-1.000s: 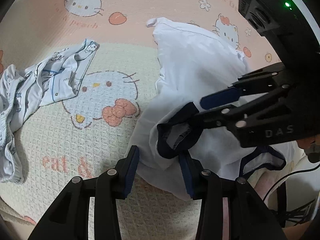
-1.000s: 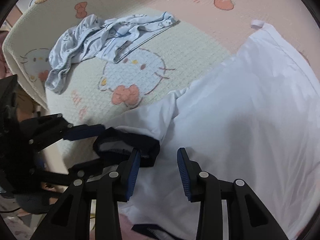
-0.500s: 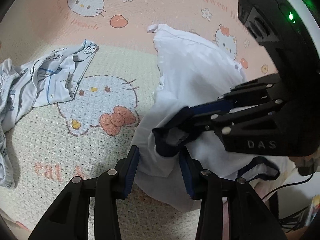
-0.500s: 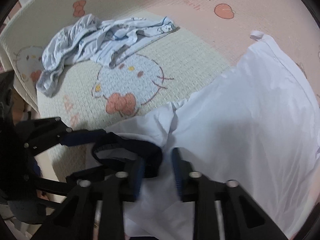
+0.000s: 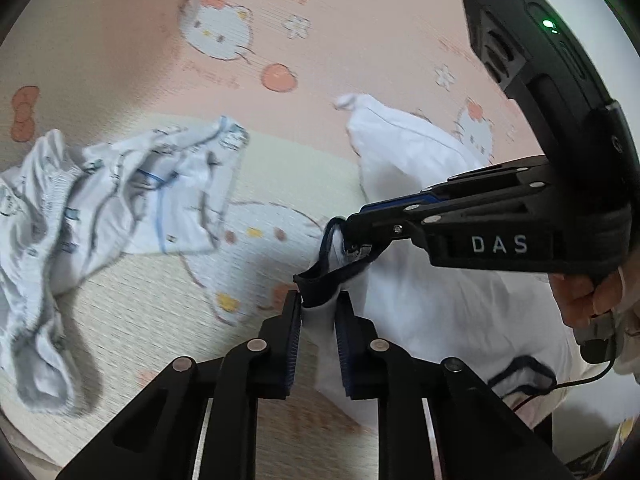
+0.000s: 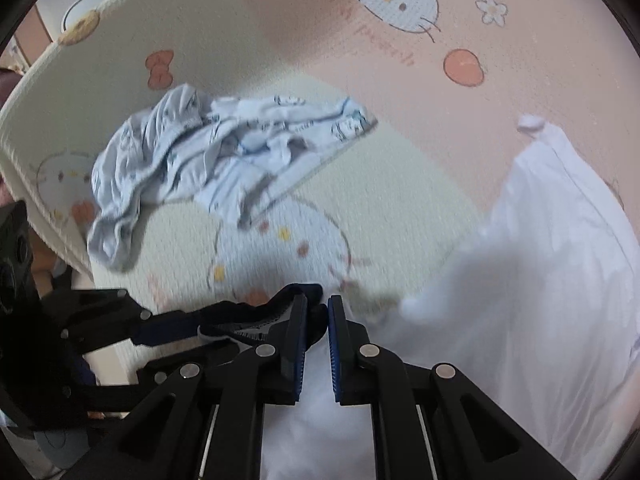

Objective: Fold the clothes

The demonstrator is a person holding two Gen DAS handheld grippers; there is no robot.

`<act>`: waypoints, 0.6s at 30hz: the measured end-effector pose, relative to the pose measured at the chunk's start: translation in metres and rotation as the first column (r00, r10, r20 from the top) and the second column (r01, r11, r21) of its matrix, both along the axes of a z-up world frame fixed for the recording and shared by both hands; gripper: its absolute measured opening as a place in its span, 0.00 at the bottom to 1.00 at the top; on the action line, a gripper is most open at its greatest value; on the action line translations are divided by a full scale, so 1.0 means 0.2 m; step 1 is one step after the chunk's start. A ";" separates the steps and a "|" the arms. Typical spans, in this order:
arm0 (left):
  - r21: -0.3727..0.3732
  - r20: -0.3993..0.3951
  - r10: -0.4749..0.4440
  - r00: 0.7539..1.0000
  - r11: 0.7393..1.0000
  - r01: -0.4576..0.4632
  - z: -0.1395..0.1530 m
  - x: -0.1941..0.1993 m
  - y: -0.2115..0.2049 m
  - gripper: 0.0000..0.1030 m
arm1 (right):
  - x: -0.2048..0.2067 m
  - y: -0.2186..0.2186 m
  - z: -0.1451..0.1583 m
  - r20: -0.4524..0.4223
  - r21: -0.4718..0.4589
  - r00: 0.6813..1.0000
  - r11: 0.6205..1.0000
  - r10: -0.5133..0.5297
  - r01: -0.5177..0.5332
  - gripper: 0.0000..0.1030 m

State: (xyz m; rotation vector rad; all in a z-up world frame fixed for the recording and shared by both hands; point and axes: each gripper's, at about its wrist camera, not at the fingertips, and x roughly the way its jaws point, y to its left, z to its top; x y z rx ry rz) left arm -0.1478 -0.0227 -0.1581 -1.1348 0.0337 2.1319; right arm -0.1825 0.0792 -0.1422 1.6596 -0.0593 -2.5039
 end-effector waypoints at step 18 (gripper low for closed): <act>0.145 0.323 0.170 0.931 0.963 -0.226 -0.14 -0.19 -0.22 0.38 | -0.26 -0.02 -0.07 0.018 -0.198 0.999 0.979 -0.044 0.046 0.19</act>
